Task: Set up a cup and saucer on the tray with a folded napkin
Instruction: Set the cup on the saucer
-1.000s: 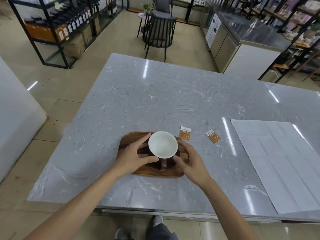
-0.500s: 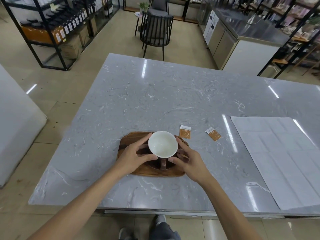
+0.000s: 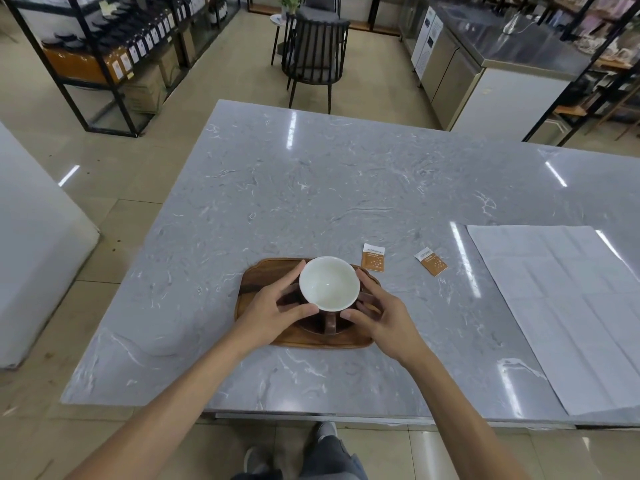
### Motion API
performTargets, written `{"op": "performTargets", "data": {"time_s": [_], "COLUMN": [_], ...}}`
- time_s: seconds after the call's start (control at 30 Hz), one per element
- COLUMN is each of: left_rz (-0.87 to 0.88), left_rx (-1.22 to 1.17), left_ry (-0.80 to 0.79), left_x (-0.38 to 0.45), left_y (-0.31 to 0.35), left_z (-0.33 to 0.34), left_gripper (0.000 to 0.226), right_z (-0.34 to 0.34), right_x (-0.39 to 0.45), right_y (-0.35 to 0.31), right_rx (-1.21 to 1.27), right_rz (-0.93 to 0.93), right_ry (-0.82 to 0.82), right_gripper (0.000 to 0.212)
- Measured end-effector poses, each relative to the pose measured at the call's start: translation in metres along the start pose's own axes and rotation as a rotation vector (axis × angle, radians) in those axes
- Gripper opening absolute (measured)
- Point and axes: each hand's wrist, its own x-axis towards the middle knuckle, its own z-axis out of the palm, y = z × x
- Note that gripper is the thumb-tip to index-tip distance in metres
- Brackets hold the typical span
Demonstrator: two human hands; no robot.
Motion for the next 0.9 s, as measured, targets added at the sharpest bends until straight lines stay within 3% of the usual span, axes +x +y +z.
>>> {"op": "performTargets", "data": {"time_s": [0.63, 0.73, 0.83, 0.9], "left_rz": [0.071, 0.045, 0.092, 0.066], "left_rx": [0.003, 0.019, 0.191, 0.149], "left_ry": [0.120, 0.158, 0.289, 0.249], "left_x": [-0.006, -0.011, -0.013, -0.013], "left_y": [-0.002, -0.003, -0.001, 0.001], "left_z": [0.006, 0.011, 0.015, 0.013], "left_gripper": [0.080, 0.083, 0.079, 0.078], "right_z": [0.004, 0.009, 0.010, 0.009], "right_x": [-0.003, -0.009, -0.011, -0.010], "right_y": [-0.002, 0.002, -0.001, -0.002], "right_rx": [-0.043, -0.028, -0.036, -0.072], "right_rz": [-0.005, 0.004, -0.023, -0.050], "right_ry": [-0.023, 0.015, 0.107, 0.132], "right_gripper": [0.078, 0.078, 0.070, 0.067]}}
